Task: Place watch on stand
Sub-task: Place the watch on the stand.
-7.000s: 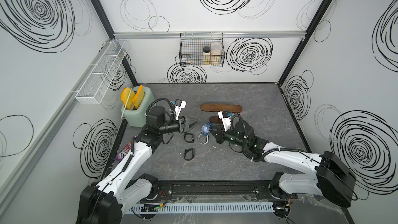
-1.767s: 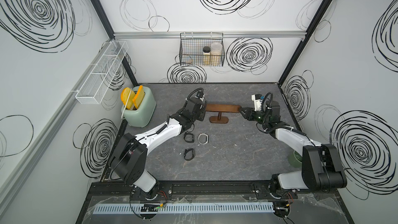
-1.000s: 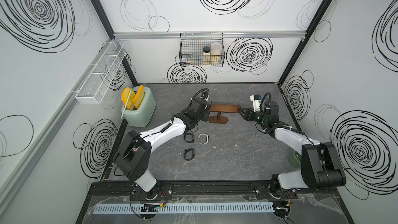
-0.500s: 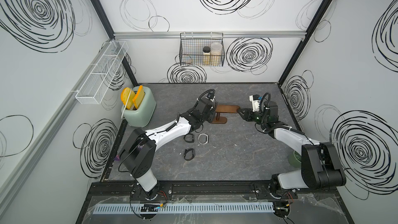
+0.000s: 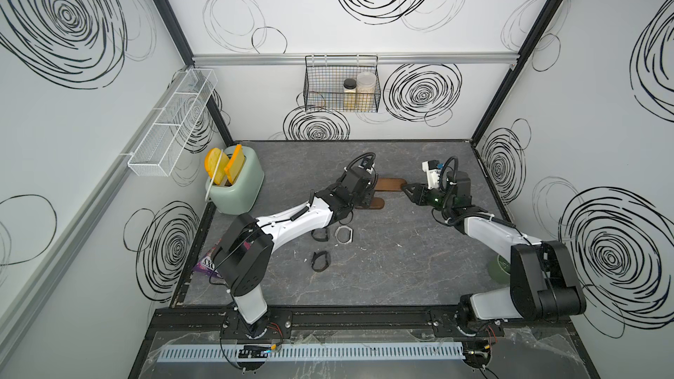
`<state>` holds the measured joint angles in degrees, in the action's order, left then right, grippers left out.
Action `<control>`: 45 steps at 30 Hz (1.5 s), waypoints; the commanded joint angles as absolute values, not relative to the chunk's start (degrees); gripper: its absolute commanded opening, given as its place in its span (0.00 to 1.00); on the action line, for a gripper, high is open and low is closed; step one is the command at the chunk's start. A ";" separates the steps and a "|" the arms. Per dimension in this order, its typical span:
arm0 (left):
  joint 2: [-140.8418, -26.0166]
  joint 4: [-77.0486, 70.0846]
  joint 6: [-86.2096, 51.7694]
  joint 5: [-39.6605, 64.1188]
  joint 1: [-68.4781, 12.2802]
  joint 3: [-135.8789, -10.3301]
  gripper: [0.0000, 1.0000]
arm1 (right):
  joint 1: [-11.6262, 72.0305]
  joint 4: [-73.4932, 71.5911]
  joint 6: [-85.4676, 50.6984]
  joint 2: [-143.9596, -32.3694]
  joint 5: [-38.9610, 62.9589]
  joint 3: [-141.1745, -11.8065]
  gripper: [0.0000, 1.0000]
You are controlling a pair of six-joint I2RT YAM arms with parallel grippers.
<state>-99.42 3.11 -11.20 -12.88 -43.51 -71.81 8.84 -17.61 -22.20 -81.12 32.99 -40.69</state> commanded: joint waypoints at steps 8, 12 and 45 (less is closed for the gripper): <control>-100.11 -0.03 -12.57 -13.47 -44.04 -73.82 0.45 | 9.49 -18.11 -21.01 -80.95 34.13 -40.61 0.38; -99.93 0.09 -12.24 -14.46 -44.07 -73.74 0.51 | 9.49 -18.11 -20.96 -80.86 34.02 -40.52 0.38; -90.62 6.11 -12.52 -11.41 -43.83 -64.63 0.33 | 9.33 -17.75 -20.56 -78.83 32.38 -39.55 0.44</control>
<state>-90.91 6.00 -11.99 -12.60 -43.62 -64.79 9.15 -17.45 -21.15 -79.55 32.16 -40.27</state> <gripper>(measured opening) 0.338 0.445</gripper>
